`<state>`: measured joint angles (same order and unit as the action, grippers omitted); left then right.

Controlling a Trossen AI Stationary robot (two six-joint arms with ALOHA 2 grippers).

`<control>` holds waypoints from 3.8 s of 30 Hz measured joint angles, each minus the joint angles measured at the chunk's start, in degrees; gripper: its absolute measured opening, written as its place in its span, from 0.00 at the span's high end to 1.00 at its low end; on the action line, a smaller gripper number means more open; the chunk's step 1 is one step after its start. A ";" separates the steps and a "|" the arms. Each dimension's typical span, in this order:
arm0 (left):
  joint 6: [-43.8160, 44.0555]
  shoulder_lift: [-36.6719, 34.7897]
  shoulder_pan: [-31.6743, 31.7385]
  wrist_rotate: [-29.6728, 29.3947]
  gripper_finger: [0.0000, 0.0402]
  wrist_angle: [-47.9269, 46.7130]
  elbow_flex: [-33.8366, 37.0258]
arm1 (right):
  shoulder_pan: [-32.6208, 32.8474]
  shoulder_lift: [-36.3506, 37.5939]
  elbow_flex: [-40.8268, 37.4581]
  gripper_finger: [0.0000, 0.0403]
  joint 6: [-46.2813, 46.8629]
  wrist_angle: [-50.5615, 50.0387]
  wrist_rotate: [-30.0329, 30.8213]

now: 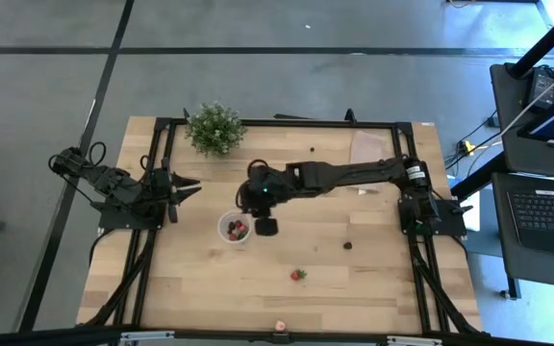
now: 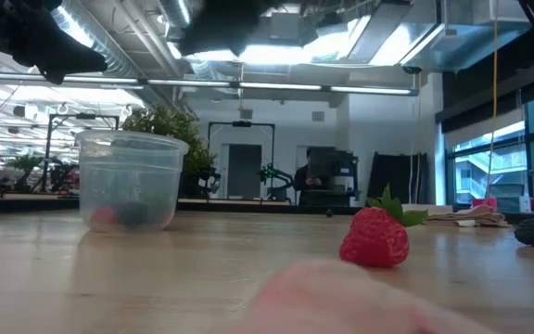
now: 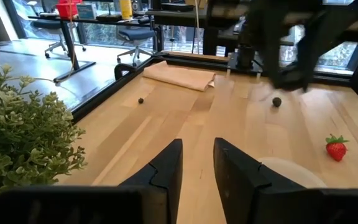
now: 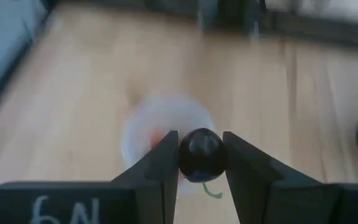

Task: Pick and placing Produce into tupperware
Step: Put the blueberry into the container, then put the blackberry into the container

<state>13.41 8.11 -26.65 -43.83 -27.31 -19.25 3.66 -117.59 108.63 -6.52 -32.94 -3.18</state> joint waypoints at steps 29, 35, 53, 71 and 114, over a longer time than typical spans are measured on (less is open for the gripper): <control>0.12 0.01 0.01 0.00 0.69 -0.51 0.00 | 0.20 -14.22 -0.34 0.72 4.68 11.00 -5.90; 0.12 0.01 0.00 0.00 0.70 -0.52 0.00 | 0.20 -14.79 -0.32 0.71 4.61 10.76 -5.87; 0.11 0.01 0.02 0.00 0.78 -0.52 0.00 | 0.20 -14.79 -0.32 0.58 3.44 11.02 -6.62; 0.07 0.00 0.00 -0.01 0.86 -0.52 0.00 | -1.25 -14.74 20.28 0.29 -0.13 -10.14 -4.26; 1.44 0.01 0.00 -1.11 0.96 -2.71 0.00 | 17.32 26.87 -52.02 0.30 29.00 -22.19 3.01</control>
<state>14.85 8.12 -26.65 -44.95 -30.02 -19.25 20.98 -90.72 56.61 22.48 -55.13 -0.18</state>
